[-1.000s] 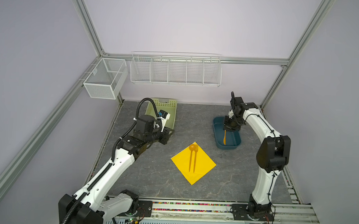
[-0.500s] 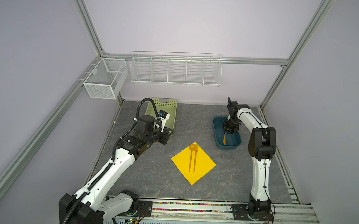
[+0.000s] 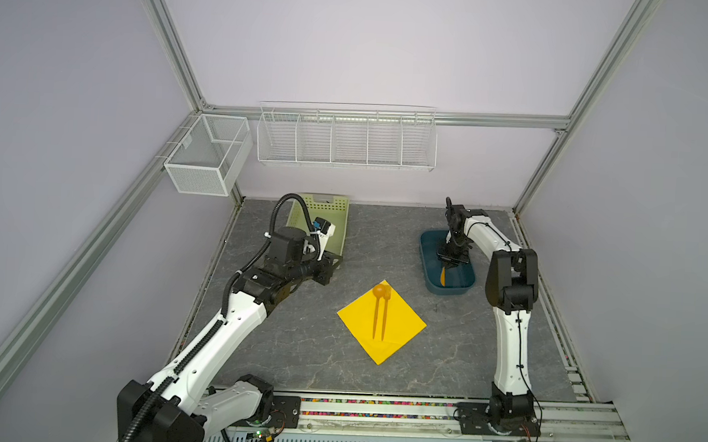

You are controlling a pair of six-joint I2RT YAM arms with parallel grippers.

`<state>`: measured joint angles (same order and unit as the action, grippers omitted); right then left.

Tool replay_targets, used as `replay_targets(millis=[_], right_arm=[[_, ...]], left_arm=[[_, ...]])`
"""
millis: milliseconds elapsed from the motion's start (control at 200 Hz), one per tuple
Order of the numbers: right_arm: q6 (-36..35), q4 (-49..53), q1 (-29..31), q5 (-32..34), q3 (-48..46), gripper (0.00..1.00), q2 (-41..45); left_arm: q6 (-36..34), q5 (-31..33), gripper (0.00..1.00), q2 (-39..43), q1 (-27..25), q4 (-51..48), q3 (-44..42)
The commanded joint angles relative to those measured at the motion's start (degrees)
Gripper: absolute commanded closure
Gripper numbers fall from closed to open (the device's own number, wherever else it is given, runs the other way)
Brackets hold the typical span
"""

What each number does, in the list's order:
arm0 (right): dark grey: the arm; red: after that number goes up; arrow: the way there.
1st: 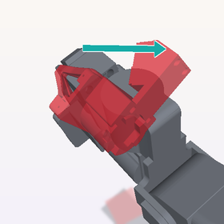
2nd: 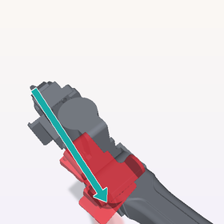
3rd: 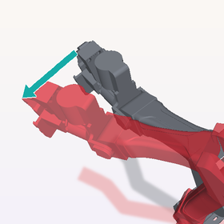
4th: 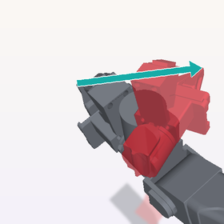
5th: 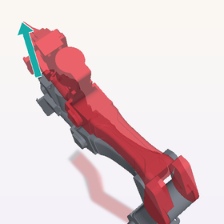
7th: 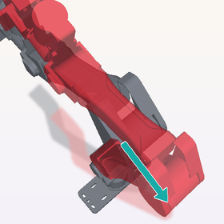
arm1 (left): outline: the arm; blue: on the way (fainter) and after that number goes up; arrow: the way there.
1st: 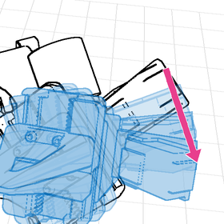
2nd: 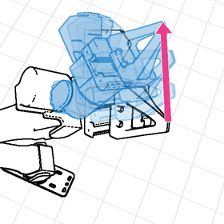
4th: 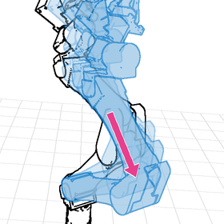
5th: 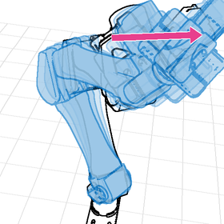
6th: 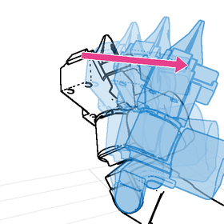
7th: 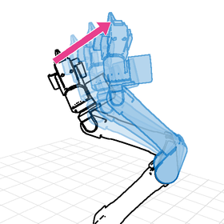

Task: Place the utensils on the paper napkin and roll it up
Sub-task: 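Lower the right gripper into the tub and close on the yellow knife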

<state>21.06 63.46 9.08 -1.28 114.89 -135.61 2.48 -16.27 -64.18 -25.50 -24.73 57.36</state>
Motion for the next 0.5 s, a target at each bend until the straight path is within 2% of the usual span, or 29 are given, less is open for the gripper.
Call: replay_targets(millis=[0, 310, 500], right_arm=[[-0.78, 0.08, -0.14, 0.28, 0.21, 0.86, -2.64], [-0.76, -0.25, -0.2, 0.5, -0.63, 0.89, -2.92], [-0.54, -1.01, -0.2, 0.98, -1.07, 0.91, -0.01]], left_arm=[[-1.07, 0.44, 0.75, -0.34, 0.18, -0.18, -0.3], [-1.07, 0.46, 0.75, -0.33, 0.18, -0.14, -0.27], [-1.07, 0.49, 0.75, -0.33, 0.18, -0.12, -0.39]])
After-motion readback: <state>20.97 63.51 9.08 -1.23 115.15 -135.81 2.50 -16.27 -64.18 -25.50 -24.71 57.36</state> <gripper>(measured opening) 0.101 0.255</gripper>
